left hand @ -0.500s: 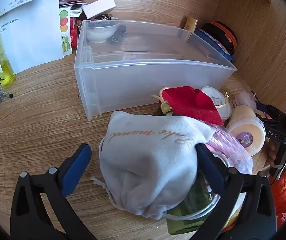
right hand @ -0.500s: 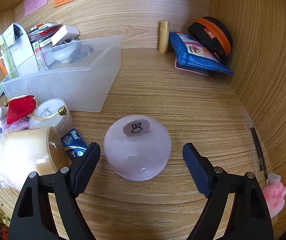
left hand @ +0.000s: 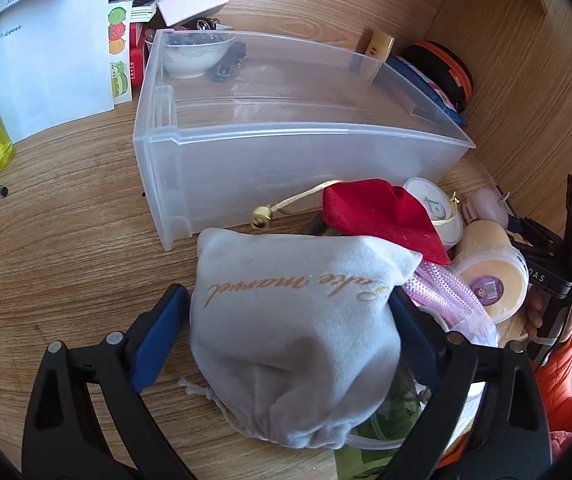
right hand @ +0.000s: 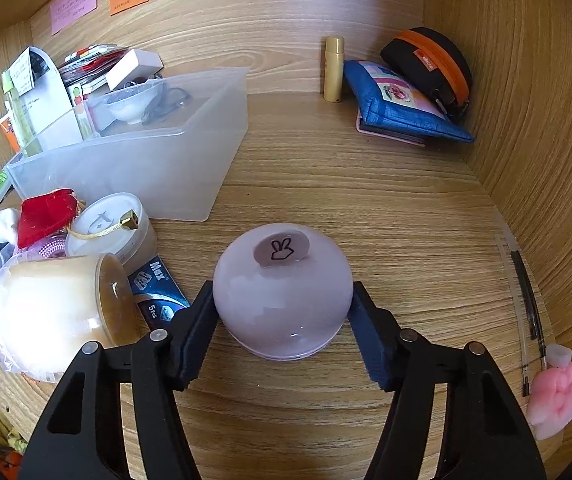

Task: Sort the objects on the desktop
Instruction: 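Grasp the white drawstring pouch with the left gripper while the right gripper grasps the pink round lamp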

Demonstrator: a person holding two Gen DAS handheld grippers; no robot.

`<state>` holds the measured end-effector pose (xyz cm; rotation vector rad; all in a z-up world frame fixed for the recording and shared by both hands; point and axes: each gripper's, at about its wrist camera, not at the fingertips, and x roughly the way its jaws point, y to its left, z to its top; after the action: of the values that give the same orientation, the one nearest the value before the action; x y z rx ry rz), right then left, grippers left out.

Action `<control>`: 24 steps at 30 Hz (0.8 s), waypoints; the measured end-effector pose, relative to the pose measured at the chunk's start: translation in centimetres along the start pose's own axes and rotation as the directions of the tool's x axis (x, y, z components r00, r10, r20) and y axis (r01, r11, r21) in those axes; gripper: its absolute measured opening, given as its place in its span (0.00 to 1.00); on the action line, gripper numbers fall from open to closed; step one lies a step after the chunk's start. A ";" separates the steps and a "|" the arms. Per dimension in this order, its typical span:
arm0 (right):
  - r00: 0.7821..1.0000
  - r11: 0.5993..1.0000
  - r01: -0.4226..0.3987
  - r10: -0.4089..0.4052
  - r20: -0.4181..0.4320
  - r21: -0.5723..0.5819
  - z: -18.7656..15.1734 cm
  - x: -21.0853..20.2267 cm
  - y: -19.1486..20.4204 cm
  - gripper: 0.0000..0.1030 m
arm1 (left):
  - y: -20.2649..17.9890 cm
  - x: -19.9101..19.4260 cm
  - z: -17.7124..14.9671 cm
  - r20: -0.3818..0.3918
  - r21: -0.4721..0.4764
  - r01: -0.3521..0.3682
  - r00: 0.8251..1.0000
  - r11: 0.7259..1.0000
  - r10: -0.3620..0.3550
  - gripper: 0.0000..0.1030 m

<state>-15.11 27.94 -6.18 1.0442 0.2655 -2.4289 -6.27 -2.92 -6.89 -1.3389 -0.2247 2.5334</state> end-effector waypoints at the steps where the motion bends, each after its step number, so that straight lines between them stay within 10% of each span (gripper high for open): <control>1: 1.000 1.000 0.000 0.000 0.003 0.002 0.0 0.0 -0.1 0.58 | -0.1 0.0 0.0 0.001 0.004 0.001 1.000 1.000 -0.001 0.84; 24: 0.995 0.999 -0.053 0.053 0.088 -0.004 0.7 -3.7 0.9 0.58 | 2.4 -5.0 -3.6 0.178 -0.127 -0.130 0.972 0.983 0.152 0.69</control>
<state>-12.91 28.24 -3.01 0.9290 0.2070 -2.4190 -0.97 -6.64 -5.67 -1.1935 -0.3274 2.8085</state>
